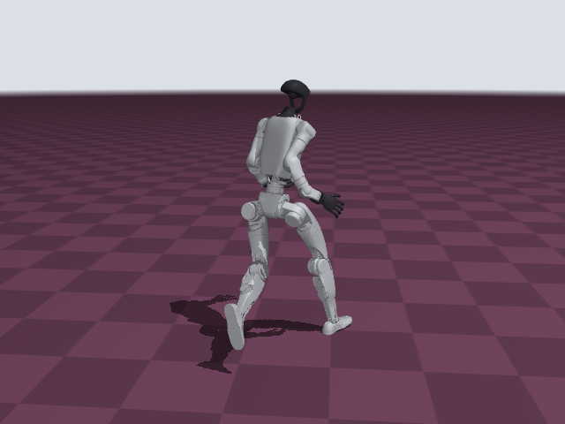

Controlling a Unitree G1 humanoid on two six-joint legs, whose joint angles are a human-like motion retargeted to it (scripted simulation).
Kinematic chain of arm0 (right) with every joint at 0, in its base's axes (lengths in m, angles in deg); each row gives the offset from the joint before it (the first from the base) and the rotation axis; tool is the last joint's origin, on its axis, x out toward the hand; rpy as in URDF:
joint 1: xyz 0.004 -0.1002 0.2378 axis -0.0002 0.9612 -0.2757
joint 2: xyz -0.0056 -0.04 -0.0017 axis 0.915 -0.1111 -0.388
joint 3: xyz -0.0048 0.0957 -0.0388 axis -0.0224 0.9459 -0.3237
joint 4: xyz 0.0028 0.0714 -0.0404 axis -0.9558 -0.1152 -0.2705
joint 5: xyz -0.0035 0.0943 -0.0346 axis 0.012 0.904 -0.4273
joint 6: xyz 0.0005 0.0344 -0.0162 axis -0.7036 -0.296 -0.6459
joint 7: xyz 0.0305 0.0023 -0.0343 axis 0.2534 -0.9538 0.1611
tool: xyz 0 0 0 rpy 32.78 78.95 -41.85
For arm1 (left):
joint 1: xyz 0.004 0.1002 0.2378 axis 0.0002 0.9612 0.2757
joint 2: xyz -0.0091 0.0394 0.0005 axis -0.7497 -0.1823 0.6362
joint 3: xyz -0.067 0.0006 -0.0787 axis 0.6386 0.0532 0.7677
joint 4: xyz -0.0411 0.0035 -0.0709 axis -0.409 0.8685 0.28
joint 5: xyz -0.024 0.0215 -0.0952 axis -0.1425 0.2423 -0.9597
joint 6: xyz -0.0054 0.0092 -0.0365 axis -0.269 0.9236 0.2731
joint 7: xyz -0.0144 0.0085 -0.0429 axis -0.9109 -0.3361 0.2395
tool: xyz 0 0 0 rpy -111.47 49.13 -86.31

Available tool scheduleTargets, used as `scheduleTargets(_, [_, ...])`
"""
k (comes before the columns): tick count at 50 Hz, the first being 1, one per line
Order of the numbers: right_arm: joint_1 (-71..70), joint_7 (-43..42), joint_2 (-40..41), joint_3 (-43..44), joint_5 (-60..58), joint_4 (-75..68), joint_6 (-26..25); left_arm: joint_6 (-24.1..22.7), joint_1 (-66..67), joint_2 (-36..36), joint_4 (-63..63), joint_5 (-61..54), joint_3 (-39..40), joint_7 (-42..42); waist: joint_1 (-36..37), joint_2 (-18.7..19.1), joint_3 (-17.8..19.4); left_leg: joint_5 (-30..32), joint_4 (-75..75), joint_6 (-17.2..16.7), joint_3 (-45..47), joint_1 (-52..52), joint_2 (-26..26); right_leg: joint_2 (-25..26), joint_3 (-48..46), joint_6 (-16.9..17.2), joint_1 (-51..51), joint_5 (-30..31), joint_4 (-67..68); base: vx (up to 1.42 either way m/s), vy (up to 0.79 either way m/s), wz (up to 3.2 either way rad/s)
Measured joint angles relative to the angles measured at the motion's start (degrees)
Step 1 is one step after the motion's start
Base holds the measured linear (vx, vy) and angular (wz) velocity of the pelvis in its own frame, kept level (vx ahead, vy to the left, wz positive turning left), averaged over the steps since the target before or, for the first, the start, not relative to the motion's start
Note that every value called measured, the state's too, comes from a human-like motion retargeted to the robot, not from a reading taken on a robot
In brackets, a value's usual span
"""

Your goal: Walk run

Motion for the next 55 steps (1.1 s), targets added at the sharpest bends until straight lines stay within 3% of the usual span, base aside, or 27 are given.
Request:
scheduleTargets(3, [-11.0,2.0,-2.5,-9.4,5.4,2.5,-1.9,-0.3,3.0,1.1,1.2,2.4,5.3,1.9,4.4,2.1,2.2,-18.8,30.8,6.3,14.3,-14.2,10.4,10.3,7.1,-10.0,2.9,-19.5,20.5,2.53,-0.67,-0.42])
scheduleTargets(5, [-21.2,3.2,-4.0,-10.5,13.2,3.4,-3.2,-0.8,2.7,2.2,3.8,2.2,3.2,1.1,10.1,7.7,-1.1,-34.1,48.7,7.0,13.2,-35.1,21.2,11.4,-1.3,-11.5,5.7,-24.7,20.3,2.42,-0.35,-0.09])
scheduleTargets(7, [-27.5,5.1,-5.0,-10.9,16.2,7.0,-3.2,-1.1,4.3,3.4,4.9,2.1,3.0,1.7,20.2,5.9,-3.6,-41.9,46.4,5.8,20.0,-48.6,23.7,16.6,5.1,-12.7,11.2,-27.7,17.0,1.98,0.08,-1.62])
scheduleTargets(10, [-31.1,3.0,-5.5,-10.9,16.0,13.6,-2.1,-2.4,5.5,1.2,6.9,8.4,1.5,1.9,31.0,4.3,-6.6,-47.0,32.9,3.1,21.5,-65.4,32.4,22.0,3.2,-13.0,22.3,-16.2,5.5,2.60,0.22,-0.52])
scheduleTargets(13, [-27.1,3.4,-6.6,-7.7,11.9,17.6,-3.0,-4.8,5.5,-1.4,7.8,14.1,-0.9,0.2,40.9,-3.8,-6.9,-45.9,10.0,1.3,24.2,-71.6,34.1,18.5,4.0,-7.9,35.2,22.0,-5.6,2.59,0.27,-0.02])
scheduleTargets(14, [-24.7,3.5,-6.6,-6.3,9.2,17.5,-4.1,-5.4,4.8,-2.1,7.7,15.1,-1.7,-0.8,40.8,-5.4,-5.7,-46.3,3.2,0.5,23.5,-70.9,31.1,15.2,-1.1,-7.0,37.1,26.6,-0.2,3.07,0.45,1.93])
scheduleTargets(15, [-22.1,3.5,-6.4,-4.9,6.0,17.1,-5.4,-5.9,3.8,-2.7,7.7,15.9,-2.5,-1.8,40.1,-6.6,-3.9,-47.3,-2.6,-0.1,22.7,-69.5,27.5,10.6,-9.7,-6.6,38.0,26.8,9.1,2.52,0.12,2.49])
scheduleTargets(17, [-18.6,0.8,-5.5,-5.2,0.4,13.1,-6.2,-6.0,-0.1,-2.6,6.5,16.1,-2.8,-3.8,36.1,-7.2,-1.0,-48.0,-9.2,-0.8,27.4,-63.5,26.4,18.0,3.6,-12.2,36.4,26.8,24.4,2.47,-0.05,2.80])
scheduleTargets(18, [-17.2,-1.0,-4.7,-5.6,-2.1,9.8,-6.3,-5.8,-2.4,-2.5,5.6,16.0,-3.2,-5.0,33.2,-6.6,0.1,-47.4,-11.2,-1.0,27.3,-59.8,24.8,23.7,4.9,-11.0,36.0,26.8,29.2,3.05,-0.20,2.29])
scheduleTargets(20, [-14.7,-1.8,-1.7,-7.9,-5.4,1.8,-6.1,-5.3,-7.1,-3.5,2.5,14.8,-3.3,-7.3,31.8,-3.9,1.1,-41.2,-7.0,7.0,19.8,-55.7,31.5,30.2,-2.6,-17.6,36.5,26.8,32.9,3.11,-0.64,1.05])
scheduleTargets(22, [-9.0,3.0,1.5,-8.4,-7.0,-7.8,-6.1,-4.7,-11.3,-5.0,-0.2,13.4,-3.7,-7.4,25.9,0.3,-0.6,-59.5,4.9,7.0,10.2,-52.8,30.1,33.2,-13.5,-26.8,29.5,18.8,38.4,3.26,-0.29,2.24])
scheduleTargets(23, [-4.4,6.1,2.4,-8.1,-7.7,-14.4,-5.2,-4.1,-13.1,-5.0,-0.7,12.8,-4.3,-7.2,22.8,1.6,-1.7,-60.9,6.6,7.0,4.7,-51.2,30.1,34.1,-14.3,-26.9,22.4,9.4,46.8,3.37,0.26,3.37])
scheduleTargets(25, [-0.1,9.1,2.4,-8.5,-4.7,-26.4,-4.5,-1.5,-23.7,-4.8,1.7,11.5,-0.2,-2.3,15.9,0.3,-2.6,-65.3,8.0,7.0,1.6,-49.1,23.8,23.7,-15.6,-26.9,5.3,-3.0,58.4,2.70,-0.09,3.60])
scheduleTargets(27, [7.4,14.5,4.8,-4.5,-1.3,-32.2,-5.1,-2.2,-27.0,-4.3,3.7,9.0,-6.4,-2.7,11.6,-0.7,-5.6,-64.5,1.0,7.0,-2.1,-38.7,17.5,16.7,-15.8,-26.9,-6.3,-7.4,56.4,3.05,-0.91,4.11])
scheduleTargets(29, [13.4,16.8,7.7,-1.5,1.9,-32.4,-4.9,-2.9,-27.0,-4.3,4.3,5.5,-10.4,-3.5,5.2,0.9,-6.1,-53.7,-8.0,7.0,-7.4,-27.9,14.4,9.0,-15.9,-25.6,-13.8,-9.2,50.3,2.45,-0.68,3.52])
scheduleTargets(33, [18.0,12.2,8.7,4.2,9.6,-25.9,0.7,-0.6,-19.6,-2.9,5.6,-1.9,-9.7,-0.8,1.0,5.3,-5.3,-4.1,-25.4,1.5,-5.5,-7.1,18.7,8.4,-3.7,-13.1,-18.3,-7.2,23.5,2.77,-0.83,0.77])
scheduleTargets(34, [17.7,10.1,7.9,4.3,11.5,-22.6,1.9,0.0,-17.2,-2.9,5.5,-3.1,-8.9,0.2,-0.8,6.4,-4.2,0.0,-22.9,0.9,-4.0,-4.5,20.7,9.1,-1.7,-9.1,-16.0,-7.5,15.7,2.76,-1.02,0.62])
scheduleTargets(35, [17.1,8.1,7.1,4.2,13.0,-18.9,2.9,0.4,-14.7,-3.0,5.2,-3.9,-8.2,1.0,-2.9,7.4,-2.7,0.0,-17.8,1.0,-1.9,-2.6,22.6,9.7,0.2,-4.9,-13.3,-8.3,8.6,2.43,-0.86,0.57])
scheduleTargets(38, [6.2,5.3,2.9,2.8,11.9,-6.7,1.0,-0.4,-8.6,-1.2,3.8,-1.8,-4.0,1.9,-3.1,1.7,-1.2,0.0,-7.6,-6.2,-11.3,2.4,5.0,2.3,-1.8,1.3,-6.1,-7.8,0.0,2.88,-1.15,-0.55])
scheduleTargets(40, [-3.8,6.4,-0.6,1.1,11.9,1.1,-1.8,-2.5,-5.6,-0.1,2.7,-0.7,-1.2,0.9,-1.8,-3.0,0.1,-4.2,6.4,-5.5,-2.0,-0.4,-1.7,-1.3,-5.3,-4.0,-2.2,-0.6,4.3,2.60,-0.87,-1.37])
scheduleTargets(42, [-13.5,7.2,-3.2,-3.5,13.0,7.5,-3.6,-2.6,0.0,1.7,1.9,3.2,5.2,2.4,0.1,0.7,1.1,-15.4,29.1,0.4,10.9,-12.1,6.4,14.2,10.7,-10.6,-0.1,-20.3,20.8,2.83,-0.80,-1.27])
scheduleTargets(45, [-24.4,3.7,-5.6,-3.9,16.2,14.8,-2.3,-2.0,5.5,1.8,3.3,6.5,3.8,3.2,12.3,2.9,-5.2,-33.0,50.6,2.0,14.7,-37.8,15.7,18.0,3.6,-15.7,9.2,-25.5,18.1,3.45,-0.62,-1.30])
scheduleTargets(47, [-26.8,1.9,-5.7,-7.4,16.8,18.5,-0.6,-1.1,7.6,0.1,3.5,9.4,3.2,3.8,22.1,1.4,-9.3,-38.2,45.2,1.4,16.6,-51.1,20.2,23.6,6.0,-15.7,19.2,-17.2,8.3,2.85,-0.22,-1.21])
scheduleTargets(50, [-24.4,3.9,-7.1,-9.8,15.1,22.5,-1.5,-0.2,8.4,-2.3,4.1,12.0,1.2,3.9,29.4,-5.8,-10.5,-38.9,24.9,4.0,22.3,-62.0,25.3,20.4,0.6,-12.3,33.5,22.3,-4.7,2.95,-0.26,0.37])
scheduleTargets(52, [-21.0,6.9,-8.0,-9.3,10.2,22.1,-4.6,-0.8,7.5,-3.1,4.1,12.3,0.6,3.1,32.9,-10.5,-6.9,-41.7,7.1,2.6,28.4,-59.9,25.0,14.2,-2.9,-7.1,36.5,26.8,11.4,3.06,-0.39,0.45])
scheduleTargets(53, [-19.3,8.1,-7.6,-8.4,6.4,21.6,-6.1,-1.2,6.1,-3.5,3.9,12.2,0.5,2.2,34.8,-10.8,-5.4,-42.2,-4.2,0.9,26.5,-58.3,22.2,14.3,-2.9,-7.5,37.9,26.8,17.6,3.42,-0.35,0.56])
scheduleTargets(55, [-16.7,6.1,-6.6,-7.5,-1.0,18.8,-7.3,-1.5,2.2,-3.5,3.3,12.2,-0.5,0.5,36.8,-11.4,-1.8,-39.5,-25.4,-2.9,19.3,-54.1,14.0,21.9,7.8,-7.6,40.3,26.8,26.2,2.93,-0.38,1.19])
